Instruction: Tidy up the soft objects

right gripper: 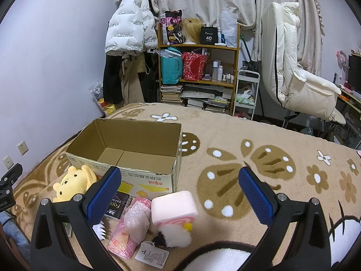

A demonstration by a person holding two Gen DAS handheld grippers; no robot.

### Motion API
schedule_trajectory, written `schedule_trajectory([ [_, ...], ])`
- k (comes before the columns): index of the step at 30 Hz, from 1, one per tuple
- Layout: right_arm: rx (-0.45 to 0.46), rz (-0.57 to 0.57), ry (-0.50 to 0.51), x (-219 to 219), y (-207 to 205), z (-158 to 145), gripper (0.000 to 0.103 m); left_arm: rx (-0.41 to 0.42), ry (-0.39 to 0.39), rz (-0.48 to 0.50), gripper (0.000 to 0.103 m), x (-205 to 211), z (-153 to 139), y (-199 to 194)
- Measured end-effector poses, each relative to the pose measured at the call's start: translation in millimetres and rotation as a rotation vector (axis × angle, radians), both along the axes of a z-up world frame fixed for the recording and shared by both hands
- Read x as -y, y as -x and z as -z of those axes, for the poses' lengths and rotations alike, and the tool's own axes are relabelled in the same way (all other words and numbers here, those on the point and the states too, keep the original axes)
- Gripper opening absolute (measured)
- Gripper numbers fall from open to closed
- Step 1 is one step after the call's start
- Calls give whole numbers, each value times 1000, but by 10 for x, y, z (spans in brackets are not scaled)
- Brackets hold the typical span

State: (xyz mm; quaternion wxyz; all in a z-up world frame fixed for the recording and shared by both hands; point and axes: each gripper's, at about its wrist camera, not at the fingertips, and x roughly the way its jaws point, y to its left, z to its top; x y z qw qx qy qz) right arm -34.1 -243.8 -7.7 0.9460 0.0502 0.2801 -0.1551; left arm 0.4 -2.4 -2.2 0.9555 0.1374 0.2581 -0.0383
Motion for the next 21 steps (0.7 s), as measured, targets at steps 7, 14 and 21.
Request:
schedule_trajectory([
  [7, -1, 0, 1, -3, 0, -1, 103, -1, -1, 0, 103, 1, 1, -2],
  [14, 0, -2, 0, -5, 2, -2, 103, 0, -1, 0, 103, -10, 22, -10],
  [21, -1, -3, 1, -6, 4, -1, 103, 0, -2, 0, 103, -12, 30, -8],
])
